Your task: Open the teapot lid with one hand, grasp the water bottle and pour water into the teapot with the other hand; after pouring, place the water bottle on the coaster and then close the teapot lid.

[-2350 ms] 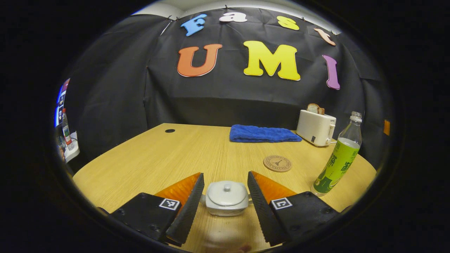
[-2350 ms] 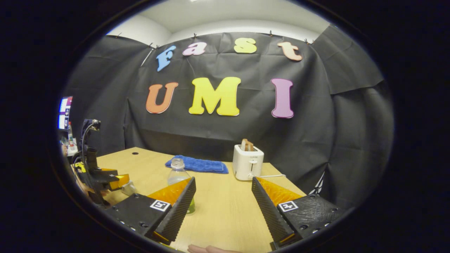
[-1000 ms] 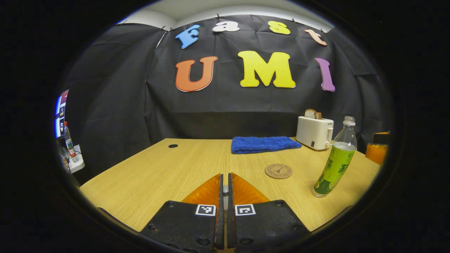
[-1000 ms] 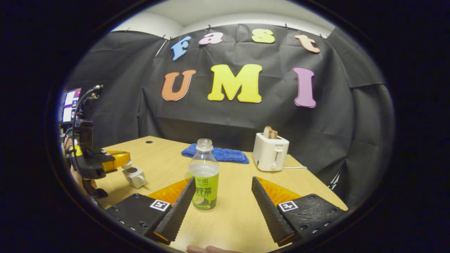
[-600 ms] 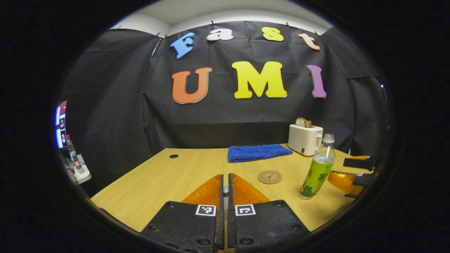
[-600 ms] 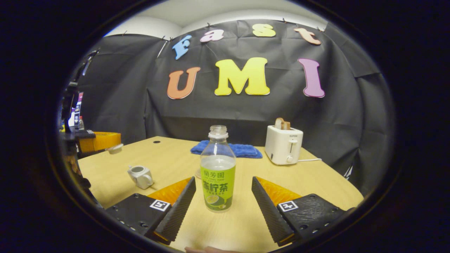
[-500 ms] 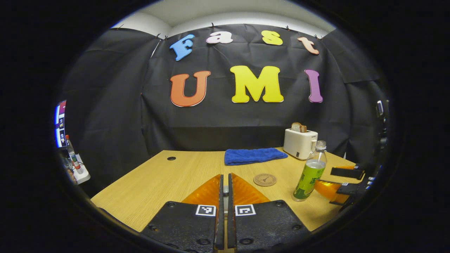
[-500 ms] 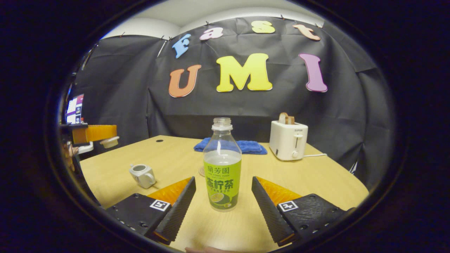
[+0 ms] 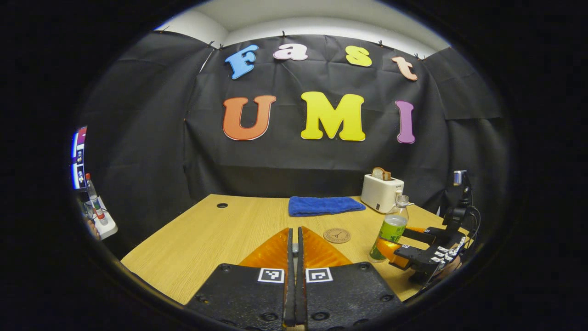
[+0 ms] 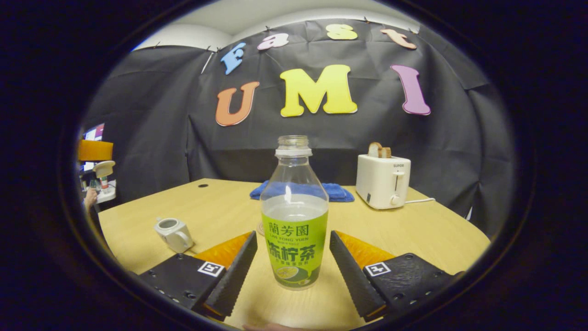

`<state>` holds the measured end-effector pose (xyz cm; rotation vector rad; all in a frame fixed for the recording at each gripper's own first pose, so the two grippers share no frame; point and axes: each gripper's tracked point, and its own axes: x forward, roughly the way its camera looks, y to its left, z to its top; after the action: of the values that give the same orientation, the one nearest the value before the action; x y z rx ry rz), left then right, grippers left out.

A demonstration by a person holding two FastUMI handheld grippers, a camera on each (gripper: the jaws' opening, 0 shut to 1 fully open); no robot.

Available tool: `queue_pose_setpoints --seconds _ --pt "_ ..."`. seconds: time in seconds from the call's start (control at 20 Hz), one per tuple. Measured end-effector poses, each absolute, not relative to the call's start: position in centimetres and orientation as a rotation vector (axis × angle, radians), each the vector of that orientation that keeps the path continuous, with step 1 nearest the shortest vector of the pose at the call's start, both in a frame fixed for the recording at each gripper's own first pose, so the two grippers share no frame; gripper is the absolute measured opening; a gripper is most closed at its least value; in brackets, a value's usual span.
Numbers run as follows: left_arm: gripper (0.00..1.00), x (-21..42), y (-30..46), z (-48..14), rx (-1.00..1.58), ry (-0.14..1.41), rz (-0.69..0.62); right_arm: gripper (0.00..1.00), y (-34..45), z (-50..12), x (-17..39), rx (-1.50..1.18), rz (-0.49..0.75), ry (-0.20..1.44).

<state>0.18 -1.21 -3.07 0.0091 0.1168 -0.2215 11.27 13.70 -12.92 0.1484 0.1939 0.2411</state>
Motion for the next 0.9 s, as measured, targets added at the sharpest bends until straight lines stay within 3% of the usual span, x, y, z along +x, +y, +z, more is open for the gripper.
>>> queue_pose_setpoints --seconds 0.15,0.25,0.3,0.6,0.9 --pt "0.03 -0.2 -0.6 -2.9 0.021 0.120 -0.230 0.94 14.5 -12.6 11.8 0.151 0.246 0.193" --pt "0.03 -0.4 0.0 -2.7 0.028 0.116 -0.227 0.84 15.0 -12.3 11.9 0.136 0.245 0.192" --pt "0.03 -0.4 0.3 -2.6 0.031 0.116 -0.228 0.74 15.4 -12.1 11.8 0.126 0.253 0.192" --pt "0.03 -1.1 1.4 -2.2 0.036 0.107 -0.239 0.72 17.6 -10.7 11.0 0.006 0.273 0.216" --pt "0.03 -1.2 3.3 -1.8 0.022 0.102 -0.215 0.71 18.2 -9.7 11.3 -0.246 0.218 0.233"
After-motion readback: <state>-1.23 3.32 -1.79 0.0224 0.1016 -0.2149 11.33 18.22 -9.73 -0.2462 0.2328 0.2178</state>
